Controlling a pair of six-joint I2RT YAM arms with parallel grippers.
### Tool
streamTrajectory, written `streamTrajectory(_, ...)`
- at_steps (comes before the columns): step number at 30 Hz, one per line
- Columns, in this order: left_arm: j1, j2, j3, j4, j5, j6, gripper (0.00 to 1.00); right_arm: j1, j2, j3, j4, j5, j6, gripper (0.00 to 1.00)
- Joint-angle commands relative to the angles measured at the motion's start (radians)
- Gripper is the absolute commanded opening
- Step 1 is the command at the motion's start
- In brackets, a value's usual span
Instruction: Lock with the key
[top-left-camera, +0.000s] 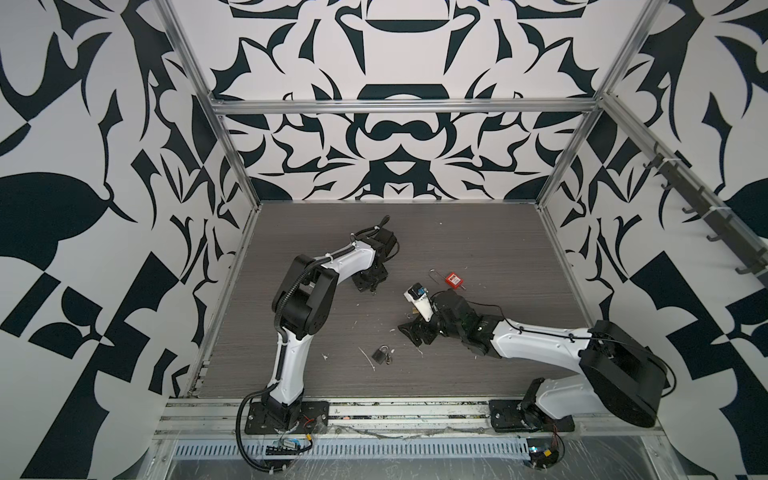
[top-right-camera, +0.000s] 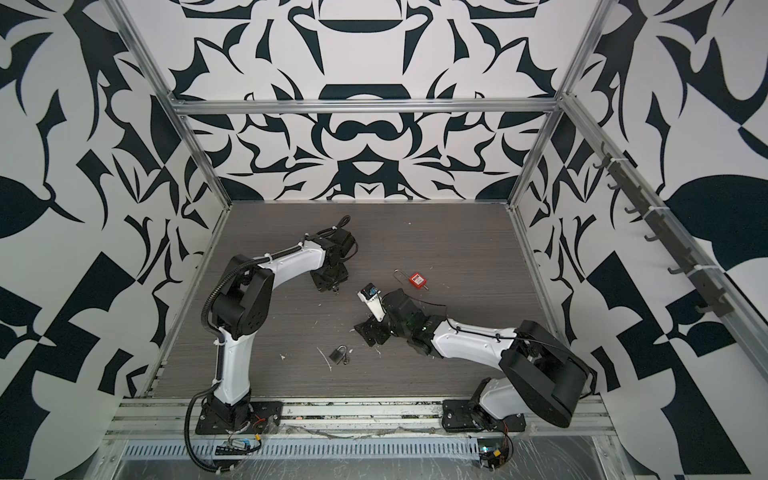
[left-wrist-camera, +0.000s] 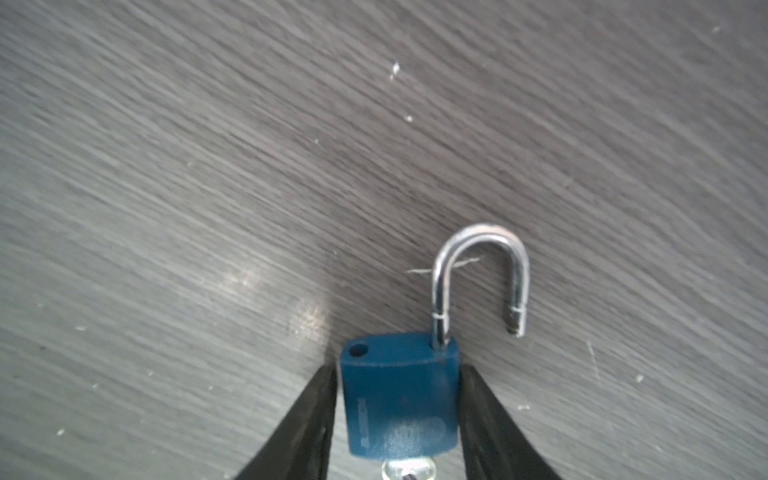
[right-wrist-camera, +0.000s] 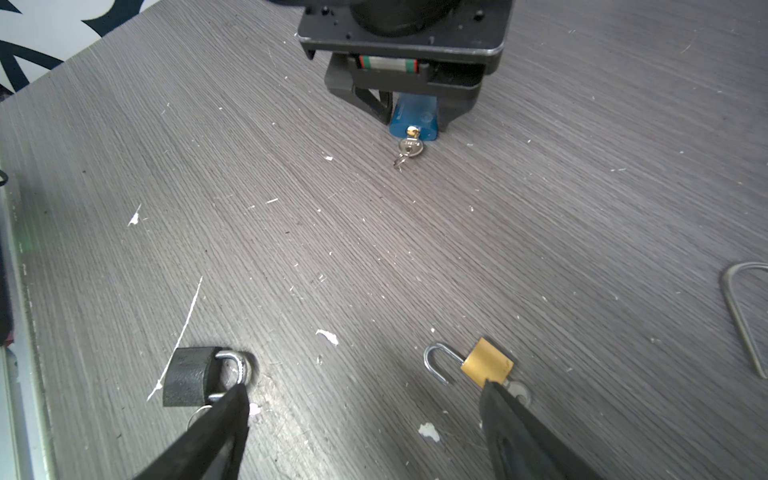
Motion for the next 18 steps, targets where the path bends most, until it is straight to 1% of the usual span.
streamTrajectory(1, -0.008, 0.037, -0.022, -0.051, 0.012, -0.019, 0.37, 0.005, -0.035, 0.035, -0.005, 0.046, 0.004, 0.87)
streamTrajectory(4, -0.023, 0.017, -0.032, -0.041, 0.004, 0.019, 0.23, 0.005, -0.056, 0.075, -0.058, 0.152, 0.038, 0.86)
streamTrajectory(6, -0.038, -0.020, -0.051, -0.009, -0.022, 0.080, 0.14, 0.005, -0.077, 0.135, -0.143, 0.251, 0.054, 0.86)
streamTrajectory(7, -0.042, -0.042, -0.065, 0.014, -0.036, 0.108, 0.11, 0.005, -0.085, 0.173, -0.195, 0.320, 0.060, 0.86)
streamTrajectory(9, -0.044, -0.112, -0.120, 0.111, -0.038, 0.201, 0.07, 0.003, -0.097, 0.245, -0.282, 0.436, 0.087, 0.86)
streamTrajectory(11, -0.041, -0.184, -0.176, 0.208, -0.023, 0.302, 0.00, -0.005, -0.110, 0.304, -0.349, 0.549, 0.105, 0.86)
streamTrajectory(12, -0.037, -0.225, -0.204, 0.262, -0.013, 0.366, 0.00, -0.016, -0.115, 0.321, -0.366, 0.572, 0.120, 0.86)
streamTrajectory(14, -0.022, -0.292, -0.247, 0.357, 0.063, 0.501, 0.00, -0.059, -0.132, 0.351, -0.404, 0.568, 0.188, 0.86)
streamTrajectory(15, -0.012, -0.324, -0.261, 0.388, 0.108, 0.555, 0.00, -0.097, -0.139, 0.368, -0.433, 0.533, 0.239, 0.86)
streamTrajectory(17, 0.014, -0.376, -0.278, 0.439, 0.224, 0.678, 0.00, -0.182, -0.149, 0.390, -0.478, 0.427, 0.348, 0.85)
streamTrajectory(18, 0.027, -0.400, -0.282, 0.454, 0.291, 0.739, 0.00, -0.248, -0.157, 0.393, -0.485, 0.339, 0.400, 0.85)
